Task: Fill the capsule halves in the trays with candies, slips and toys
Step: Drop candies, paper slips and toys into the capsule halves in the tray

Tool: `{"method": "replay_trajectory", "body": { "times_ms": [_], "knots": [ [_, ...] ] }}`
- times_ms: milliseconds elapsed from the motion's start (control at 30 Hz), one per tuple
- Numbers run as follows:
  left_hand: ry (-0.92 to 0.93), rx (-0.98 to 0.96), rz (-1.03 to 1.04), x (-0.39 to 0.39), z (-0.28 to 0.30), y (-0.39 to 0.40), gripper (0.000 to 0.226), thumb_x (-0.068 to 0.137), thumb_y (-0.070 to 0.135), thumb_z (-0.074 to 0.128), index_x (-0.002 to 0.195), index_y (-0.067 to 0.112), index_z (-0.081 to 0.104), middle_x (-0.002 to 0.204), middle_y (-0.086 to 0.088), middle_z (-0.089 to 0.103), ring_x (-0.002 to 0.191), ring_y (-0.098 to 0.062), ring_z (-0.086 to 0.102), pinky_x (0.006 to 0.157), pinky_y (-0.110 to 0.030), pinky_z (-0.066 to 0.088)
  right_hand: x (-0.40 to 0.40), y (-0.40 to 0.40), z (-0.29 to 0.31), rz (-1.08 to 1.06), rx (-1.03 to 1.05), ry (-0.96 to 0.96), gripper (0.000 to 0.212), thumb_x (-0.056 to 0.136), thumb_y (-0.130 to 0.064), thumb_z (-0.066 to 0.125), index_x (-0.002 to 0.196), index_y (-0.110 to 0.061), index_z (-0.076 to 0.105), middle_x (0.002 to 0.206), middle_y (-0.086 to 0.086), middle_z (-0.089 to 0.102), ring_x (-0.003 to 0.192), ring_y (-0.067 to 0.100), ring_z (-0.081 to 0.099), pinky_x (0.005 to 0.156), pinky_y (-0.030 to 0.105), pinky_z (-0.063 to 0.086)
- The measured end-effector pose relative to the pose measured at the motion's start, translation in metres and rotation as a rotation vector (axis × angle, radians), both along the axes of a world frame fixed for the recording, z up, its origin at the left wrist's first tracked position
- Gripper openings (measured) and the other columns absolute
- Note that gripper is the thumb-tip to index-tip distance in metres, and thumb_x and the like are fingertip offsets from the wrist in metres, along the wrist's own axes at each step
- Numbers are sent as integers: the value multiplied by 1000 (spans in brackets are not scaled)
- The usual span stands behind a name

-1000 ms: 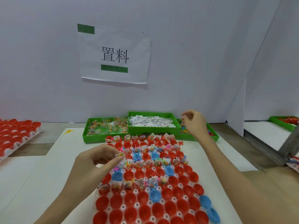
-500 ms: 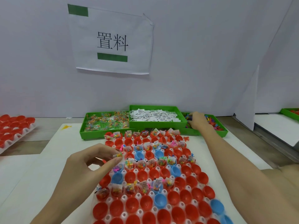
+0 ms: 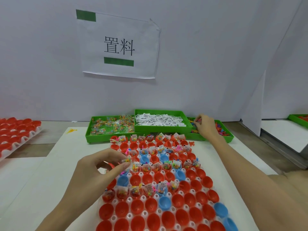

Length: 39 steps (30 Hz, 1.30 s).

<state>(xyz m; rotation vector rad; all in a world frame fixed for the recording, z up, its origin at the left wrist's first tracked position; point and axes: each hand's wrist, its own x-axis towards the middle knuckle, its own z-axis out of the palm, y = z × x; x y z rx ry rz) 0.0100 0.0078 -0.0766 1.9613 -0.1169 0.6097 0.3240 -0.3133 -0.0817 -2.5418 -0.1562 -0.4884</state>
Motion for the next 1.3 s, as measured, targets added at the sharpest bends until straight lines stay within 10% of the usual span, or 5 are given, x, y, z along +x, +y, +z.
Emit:
{"method": "replay_trajectory", "body": {
  "times_ms": [533,767,1300],
  "knots": [
    [25,60,-9,-4,-1,-7,10,75,40,80,82,32,79,82,11,76,77,-12,71,66,-26,57,-116,18,29,221,621,-3,7,90,-12,75,96,-13,80,81,1,78,79,20,75,79,32,63],
    [-66,39,-23,-10,2,-19,14,71,34,84,85,32,81,85,10,78,80,-13,71,71,-18,55,-215,49,39,632,571,129,8,89,-19,79,96,-21,82,87,-4,79,81,14,76,73,21,60],
    [-23,113,-270,38,40,-83,15,75,22,90,86,18,80,77,7,77,76,-13,76,75,-27,62,-229,26,53,783,538,144,10,92,-16,75,99,-13,81,84,3,78,81,17,77,75,22,59]
  ]
}}
